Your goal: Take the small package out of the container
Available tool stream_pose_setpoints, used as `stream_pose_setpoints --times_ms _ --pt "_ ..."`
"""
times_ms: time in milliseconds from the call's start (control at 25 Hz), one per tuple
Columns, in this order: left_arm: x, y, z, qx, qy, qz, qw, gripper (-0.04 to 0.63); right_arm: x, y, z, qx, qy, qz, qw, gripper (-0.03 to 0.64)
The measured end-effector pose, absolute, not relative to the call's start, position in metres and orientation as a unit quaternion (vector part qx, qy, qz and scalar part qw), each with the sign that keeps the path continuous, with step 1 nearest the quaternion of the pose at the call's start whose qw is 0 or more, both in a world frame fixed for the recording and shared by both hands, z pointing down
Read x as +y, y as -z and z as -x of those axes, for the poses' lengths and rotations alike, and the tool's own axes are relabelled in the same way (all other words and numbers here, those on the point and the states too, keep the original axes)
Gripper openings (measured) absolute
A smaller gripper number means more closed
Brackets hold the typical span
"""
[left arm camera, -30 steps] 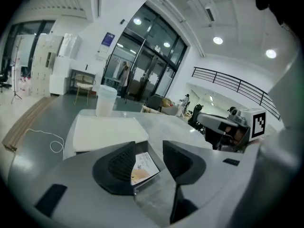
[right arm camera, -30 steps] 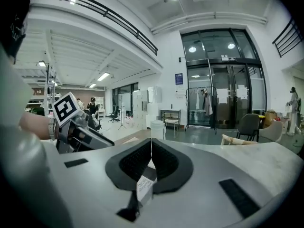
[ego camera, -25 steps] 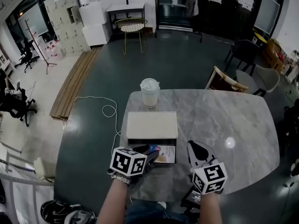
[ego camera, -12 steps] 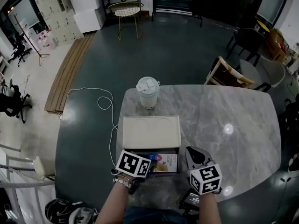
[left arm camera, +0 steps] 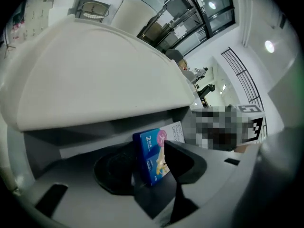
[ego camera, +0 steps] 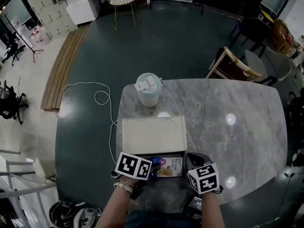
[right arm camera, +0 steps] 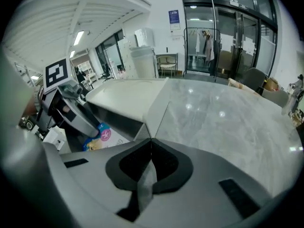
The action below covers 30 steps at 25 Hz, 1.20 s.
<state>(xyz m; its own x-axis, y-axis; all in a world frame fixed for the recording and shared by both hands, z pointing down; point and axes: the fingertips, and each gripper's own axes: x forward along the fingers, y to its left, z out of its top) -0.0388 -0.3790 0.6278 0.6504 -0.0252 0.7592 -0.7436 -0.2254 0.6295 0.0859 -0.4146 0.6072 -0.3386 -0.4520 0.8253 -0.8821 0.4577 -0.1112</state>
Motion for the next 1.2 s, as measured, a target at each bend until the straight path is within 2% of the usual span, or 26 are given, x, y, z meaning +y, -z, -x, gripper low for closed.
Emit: stream_pose_setpoints --times_ms 160,400,800,1200 --pt "-0.379 -0.627 0.039 -0.258 -0.315 -0.712 0.572 0.196 -0.408 -0.62 -0.088 -0.752 -0.313 -0.429 0.389 0.025" --pt "-0.377 -0.612 0.039 -0.26 -0.314 -0.739 0.537 0.196 -0.403 -0.611 -0.087 -0.758 -0.309 -0.434 0.377 0.025" --pt "-0.373 -0.549 0.025 -0.287 -0.206 -0.805 0.477 0.196 -0.382 -0.573 -0.106 -0.769 -0.323 -0.466 0.295 0.025" --pt "-0.384 -0.526 -0.001 -0.335 -0.15 -0.863 0.348 0.152 -0.362 -0.555 -0.114 -0.769 -0.317 -0.486 0.268 0.026"
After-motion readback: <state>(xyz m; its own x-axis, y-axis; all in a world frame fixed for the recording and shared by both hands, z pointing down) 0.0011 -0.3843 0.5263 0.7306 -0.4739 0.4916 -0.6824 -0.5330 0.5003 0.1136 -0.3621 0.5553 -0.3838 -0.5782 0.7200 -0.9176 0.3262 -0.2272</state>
